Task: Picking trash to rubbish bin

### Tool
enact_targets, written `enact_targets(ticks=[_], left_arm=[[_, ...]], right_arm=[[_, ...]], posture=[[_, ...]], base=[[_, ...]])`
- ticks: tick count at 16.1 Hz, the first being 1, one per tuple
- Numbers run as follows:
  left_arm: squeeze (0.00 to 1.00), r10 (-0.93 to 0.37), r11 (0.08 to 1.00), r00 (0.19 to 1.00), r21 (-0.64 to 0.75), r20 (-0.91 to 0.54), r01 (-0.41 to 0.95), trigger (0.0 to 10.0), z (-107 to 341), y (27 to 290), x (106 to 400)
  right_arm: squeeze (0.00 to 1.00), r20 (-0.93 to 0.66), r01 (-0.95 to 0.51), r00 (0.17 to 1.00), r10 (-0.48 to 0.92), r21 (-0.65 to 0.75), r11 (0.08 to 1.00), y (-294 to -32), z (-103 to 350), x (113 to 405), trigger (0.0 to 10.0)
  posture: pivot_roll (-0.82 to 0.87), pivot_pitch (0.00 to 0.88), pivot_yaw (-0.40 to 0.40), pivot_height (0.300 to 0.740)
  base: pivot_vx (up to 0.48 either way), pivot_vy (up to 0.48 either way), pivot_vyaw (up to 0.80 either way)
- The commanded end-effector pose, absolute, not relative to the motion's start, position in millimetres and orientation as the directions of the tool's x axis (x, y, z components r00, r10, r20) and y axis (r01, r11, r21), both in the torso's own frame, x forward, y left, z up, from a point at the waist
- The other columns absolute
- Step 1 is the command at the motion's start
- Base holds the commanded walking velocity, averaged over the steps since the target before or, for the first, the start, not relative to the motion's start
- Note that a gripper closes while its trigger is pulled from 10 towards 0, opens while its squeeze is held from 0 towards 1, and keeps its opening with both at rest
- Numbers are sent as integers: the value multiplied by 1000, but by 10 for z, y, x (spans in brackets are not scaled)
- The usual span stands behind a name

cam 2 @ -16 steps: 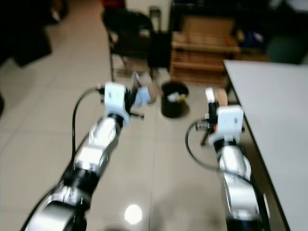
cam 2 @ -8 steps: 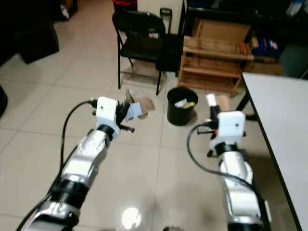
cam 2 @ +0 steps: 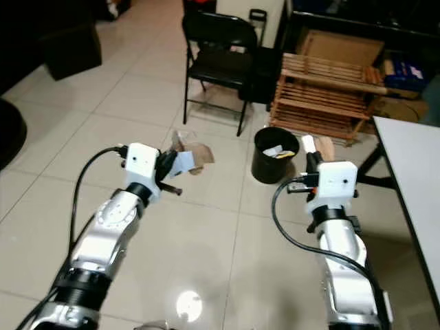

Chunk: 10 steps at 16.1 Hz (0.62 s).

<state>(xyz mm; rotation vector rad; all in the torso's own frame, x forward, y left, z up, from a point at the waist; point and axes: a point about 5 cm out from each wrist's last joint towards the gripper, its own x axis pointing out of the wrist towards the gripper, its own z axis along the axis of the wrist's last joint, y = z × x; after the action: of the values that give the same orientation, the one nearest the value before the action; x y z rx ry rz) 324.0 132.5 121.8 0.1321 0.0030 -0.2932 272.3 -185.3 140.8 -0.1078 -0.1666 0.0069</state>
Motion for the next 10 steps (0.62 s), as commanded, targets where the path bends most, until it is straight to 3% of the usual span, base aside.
enact_targets(ticks=[1, 10], left_arm=[[0, -275, 953, 961, 126, -14, 275, 10000, 1262, 1337, 3244], [0, -246, 964, 969, 103, -4, 245, 10000, 1327, 1303, 3311]], right_arm=[[0, 171, 3, 985, 15, -107, 994, -1869, 1431, 2728, 10000], [0, 178, 19, 984, -1, -97, 995, -1898, 1446, 2704, 10000]], posture=[[208, 117, -56, 740], [194, 124, -67, 740]], base=[[454, 0, 0], [480, 0, 0]])
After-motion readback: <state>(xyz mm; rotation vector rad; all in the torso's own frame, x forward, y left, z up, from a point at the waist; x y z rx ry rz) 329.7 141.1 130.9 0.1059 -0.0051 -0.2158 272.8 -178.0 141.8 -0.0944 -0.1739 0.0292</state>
